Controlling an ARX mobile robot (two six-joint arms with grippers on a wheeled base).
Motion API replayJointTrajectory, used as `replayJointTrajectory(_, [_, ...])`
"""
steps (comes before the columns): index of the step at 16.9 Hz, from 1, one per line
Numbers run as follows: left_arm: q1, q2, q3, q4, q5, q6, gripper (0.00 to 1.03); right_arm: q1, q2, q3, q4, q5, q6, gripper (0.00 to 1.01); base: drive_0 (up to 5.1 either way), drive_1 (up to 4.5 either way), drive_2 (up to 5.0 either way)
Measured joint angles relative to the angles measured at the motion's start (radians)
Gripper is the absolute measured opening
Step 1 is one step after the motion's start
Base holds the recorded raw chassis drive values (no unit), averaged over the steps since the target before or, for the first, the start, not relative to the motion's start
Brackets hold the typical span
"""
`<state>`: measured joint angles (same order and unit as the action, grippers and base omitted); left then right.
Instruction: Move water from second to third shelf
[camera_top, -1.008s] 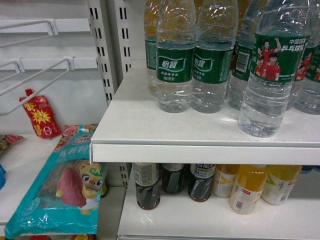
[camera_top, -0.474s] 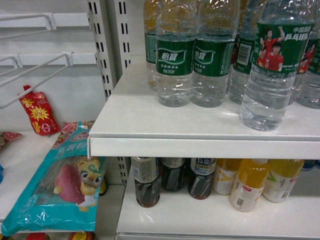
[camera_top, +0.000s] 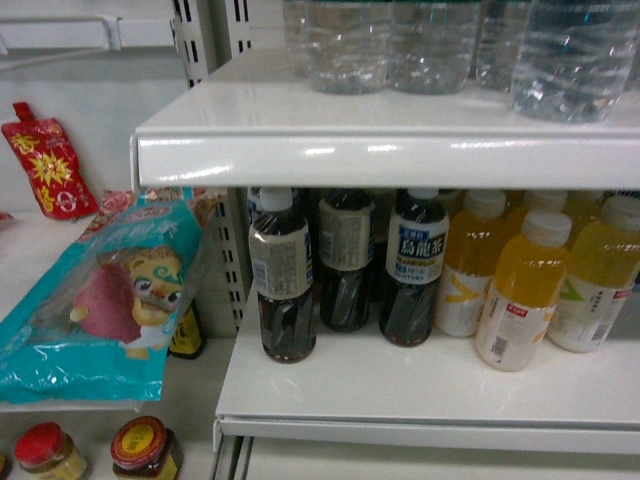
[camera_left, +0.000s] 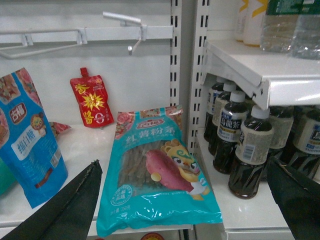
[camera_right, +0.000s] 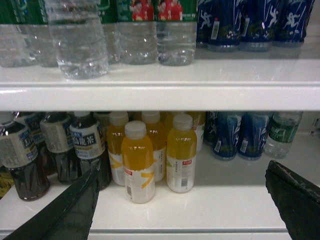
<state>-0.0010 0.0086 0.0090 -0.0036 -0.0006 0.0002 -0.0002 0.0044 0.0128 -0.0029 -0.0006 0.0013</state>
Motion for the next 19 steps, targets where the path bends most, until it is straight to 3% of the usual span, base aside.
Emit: replayJointTrajectory(19, [0.0,0.0,0.0,-0.002,0.0,0.0,0.98,0.0,0.0,0.0,-0.002,0.0,-0.002,0.98,0.0,0.0,0.0])
